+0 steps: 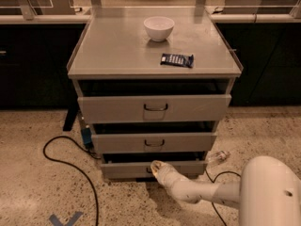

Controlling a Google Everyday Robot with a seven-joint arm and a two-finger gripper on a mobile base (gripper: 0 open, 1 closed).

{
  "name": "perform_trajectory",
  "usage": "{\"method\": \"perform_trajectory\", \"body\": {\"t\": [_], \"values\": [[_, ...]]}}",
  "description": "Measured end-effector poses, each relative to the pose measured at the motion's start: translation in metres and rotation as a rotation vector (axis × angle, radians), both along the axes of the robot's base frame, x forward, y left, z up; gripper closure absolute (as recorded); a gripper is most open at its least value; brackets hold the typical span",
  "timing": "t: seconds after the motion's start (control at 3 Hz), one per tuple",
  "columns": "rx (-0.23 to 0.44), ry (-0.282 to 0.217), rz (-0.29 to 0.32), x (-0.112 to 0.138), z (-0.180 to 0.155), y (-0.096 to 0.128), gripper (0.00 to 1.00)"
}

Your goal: Open bottom drawer

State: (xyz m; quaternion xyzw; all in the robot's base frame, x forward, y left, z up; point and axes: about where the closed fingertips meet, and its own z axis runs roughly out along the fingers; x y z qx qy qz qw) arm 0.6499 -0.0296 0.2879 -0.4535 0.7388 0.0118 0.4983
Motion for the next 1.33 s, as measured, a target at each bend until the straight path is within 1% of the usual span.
{"method": "perform_trajectory", "body": {"t": [0.33,1.33], "values": [[0.01,-0.006,-0.077,-0.0319,-0.0028,-0.0352,0.81],[0.01,-0.006,-0.077,-0.0319,-0.0029,-0.0353,0.11]]}}
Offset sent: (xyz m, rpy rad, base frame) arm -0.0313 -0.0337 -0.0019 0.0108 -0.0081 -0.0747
